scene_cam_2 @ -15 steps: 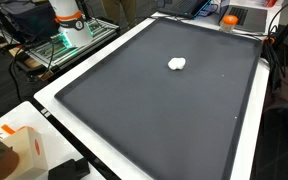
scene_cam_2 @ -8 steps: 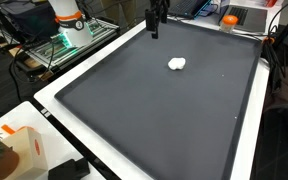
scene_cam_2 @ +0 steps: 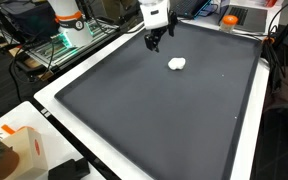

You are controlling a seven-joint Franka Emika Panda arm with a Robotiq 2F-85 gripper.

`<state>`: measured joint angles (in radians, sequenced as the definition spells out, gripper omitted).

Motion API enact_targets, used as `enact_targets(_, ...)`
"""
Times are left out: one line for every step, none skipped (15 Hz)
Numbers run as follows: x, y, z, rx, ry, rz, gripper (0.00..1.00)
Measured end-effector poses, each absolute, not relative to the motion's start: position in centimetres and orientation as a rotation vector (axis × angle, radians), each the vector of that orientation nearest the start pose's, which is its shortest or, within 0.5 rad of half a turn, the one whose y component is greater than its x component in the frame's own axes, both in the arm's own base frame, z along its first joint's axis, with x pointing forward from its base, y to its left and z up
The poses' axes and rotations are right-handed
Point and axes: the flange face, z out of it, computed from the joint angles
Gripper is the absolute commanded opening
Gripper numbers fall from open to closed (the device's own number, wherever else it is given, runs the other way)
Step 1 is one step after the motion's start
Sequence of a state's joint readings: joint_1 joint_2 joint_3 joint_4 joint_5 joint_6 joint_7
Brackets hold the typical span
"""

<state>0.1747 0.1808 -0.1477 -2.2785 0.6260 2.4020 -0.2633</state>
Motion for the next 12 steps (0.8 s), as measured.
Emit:
enact_targets(53.0,1.7,26.4,-2.745,0.327,-0.013,1.00)
enact_targets(53.2,1.8,25.7,-2.749,0.388,-0.031,1.00)
enact_targets(53.5,1.9,25.1,-2.752,0.440,-0.045,1.00)
enact_targets(53.8,2.2,24.6,-2.753,0.487,-0.059,1.00)
enact_targets(54.1,2.6,24.2,-2.754,0.528,-0.073,1.00)
enact_targets(54.5,3.0,24.0,-2.753,0.562,-0.082,1.00)
enact_targets(54.7,3.4,23.8,-2.754,0.589,-0.085,1.00)
enact_targets(55.0,3.8,23.6,-2.758,0.608,-0.084,1.00)
enact_targets(55.2,4.1,23.5,-2.766,0.625,-0.078,1.00)
enact_targets(55.4,4.3,23.3,-2.775,0.643,-0.069,1.00)
enact_targets(55.6,4.5,23.0,-2.785,0.662,-0.060,1.00)
enact_targets(55.7,4.5,22.7,-2.793,0.680,-0.051,0.98)
